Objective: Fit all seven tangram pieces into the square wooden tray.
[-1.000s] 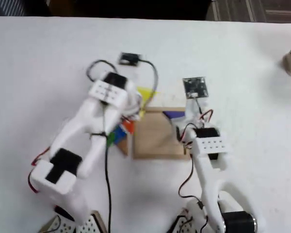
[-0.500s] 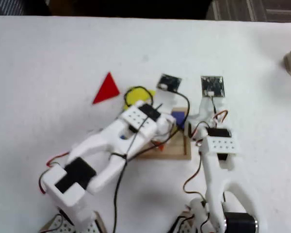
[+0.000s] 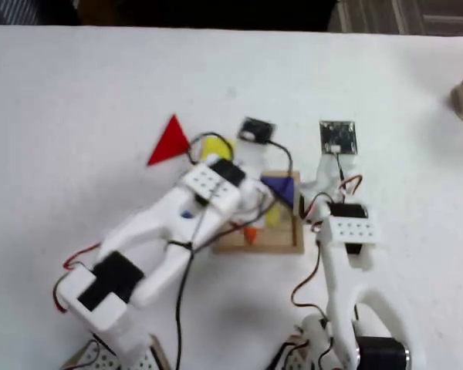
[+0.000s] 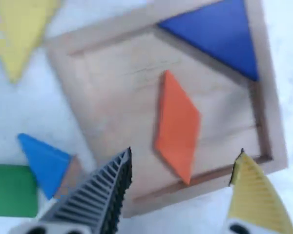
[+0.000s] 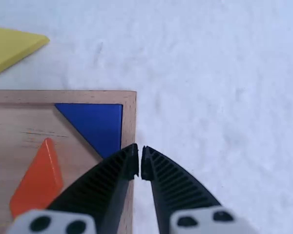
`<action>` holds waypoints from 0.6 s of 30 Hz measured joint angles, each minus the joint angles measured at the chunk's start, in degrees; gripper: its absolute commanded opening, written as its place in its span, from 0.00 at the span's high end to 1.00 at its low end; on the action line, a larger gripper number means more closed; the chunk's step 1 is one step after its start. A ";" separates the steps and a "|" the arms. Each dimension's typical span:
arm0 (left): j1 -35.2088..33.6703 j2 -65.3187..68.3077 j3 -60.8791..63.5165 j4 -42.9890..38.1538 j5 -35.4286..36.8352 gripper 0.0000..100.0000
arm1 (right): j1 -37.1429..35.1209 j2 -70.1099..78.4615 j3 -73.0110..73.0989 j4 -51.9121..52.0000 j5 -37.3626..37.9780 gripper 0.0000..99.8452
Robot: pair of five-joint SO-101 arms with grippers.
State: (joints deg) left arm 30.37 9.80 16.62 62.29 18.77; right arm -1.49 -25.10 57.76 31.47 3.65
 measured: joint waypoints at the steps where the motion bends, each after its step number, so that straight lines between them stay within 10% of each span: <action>1: -1.32 0.00 0.00 0.09 -1.05 0.75 | 0.00 0.00 0.00 0.00 0.00 0.98; 5: -3.87 0.00 0.00 0.09 -7.21 1.00 | 0.00 0.00 0.00 0.00 0.00 0.98; 18: -5.36 0.00 -0.18 -0.62 -12.92 0.98 | -2.46 0.00 0.00 0.00 0.00 0.98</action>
State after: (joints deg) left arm 25.01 9.80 16.44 61.67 5.85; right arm -3.96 -25.10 57.76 31.47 3.65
